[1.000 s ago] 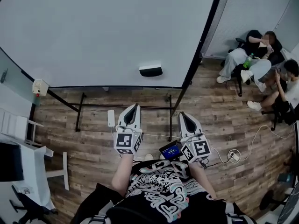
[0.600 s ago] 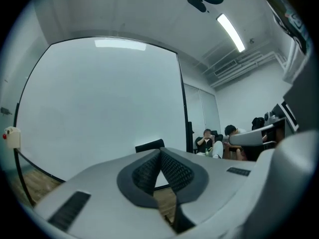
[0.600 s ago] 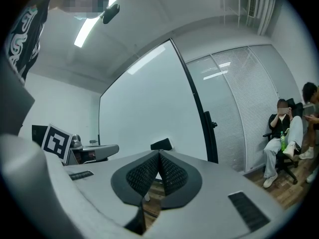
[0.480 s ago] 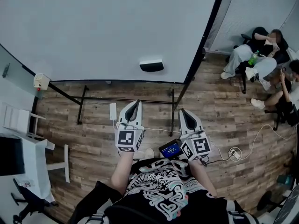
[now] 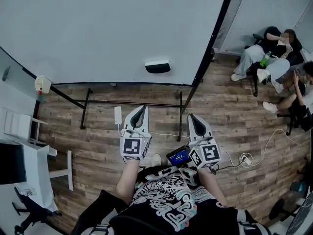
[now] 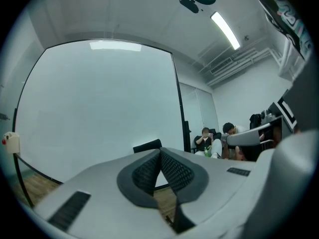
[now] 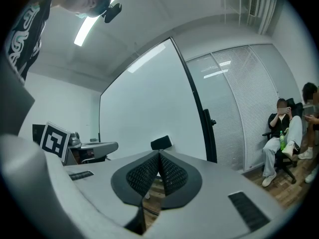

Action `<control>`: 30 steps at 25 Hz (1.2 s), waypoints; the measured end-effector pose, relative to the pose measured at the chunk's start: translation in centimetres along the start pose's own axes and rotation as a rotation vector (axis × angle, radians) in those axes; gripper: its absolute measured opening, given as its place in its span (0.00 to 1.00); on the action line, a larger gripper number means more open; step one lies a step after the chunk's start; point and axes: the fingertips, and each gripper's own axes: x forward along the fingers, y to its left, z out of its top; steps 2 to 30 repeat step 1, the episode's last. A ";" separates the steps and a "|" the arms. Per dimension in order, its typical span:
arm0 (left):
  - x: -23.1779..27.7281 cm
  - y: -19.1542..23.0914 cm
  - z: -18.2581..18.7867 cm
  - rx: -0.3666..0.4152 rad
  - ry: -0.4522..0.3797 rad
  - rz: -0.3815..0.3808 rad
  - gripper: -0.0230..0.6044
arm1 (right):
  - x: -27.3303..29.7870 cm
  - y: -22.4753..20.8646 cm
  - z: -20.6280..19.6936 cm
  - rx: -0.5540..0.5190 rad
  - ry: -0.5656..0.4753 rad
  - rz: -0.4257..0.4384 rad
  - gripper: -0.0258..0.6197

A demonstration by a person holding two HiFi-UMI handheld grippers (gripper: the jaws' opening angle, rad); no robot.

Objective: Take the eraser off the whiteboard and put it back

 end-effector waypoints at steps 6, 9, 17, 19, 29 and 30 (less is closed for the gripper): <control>0.0 0.1 0.1 -0.013 -0.008 0.001 0.08 | 0.0 -0.1 0.0 0.000 0.000 -0.002 0.06; 0.0 0.1 0.1 -0.013 -0.008 0.001 0.08 | 0.0 -0.1 0.0 0.000 0.000 -0.002 0.06; 0.0 0.1 0.1 -0.013 -0.008 0.001 0.08 | 0.0 -0.1 0.0 0.000 0.000 -0.002 0.06; 0.0 0.1 0.1 -0.013 -0.008 0.001 0.08 | 0.0 -0.1 0.0 0.000 0.000 -0.002 0.06; 0.0 0.1 0.1 -0.013 -0.008 0.001 0.08 | 0.0 -0.1 0.0 0.000 0.000 -0.002 0.06; 0.0 0.1 0.1 -0.013 -0.008 0.001 0.08 | 0.0 -0.1 0.0 0.000 0.000 -0.002 0.06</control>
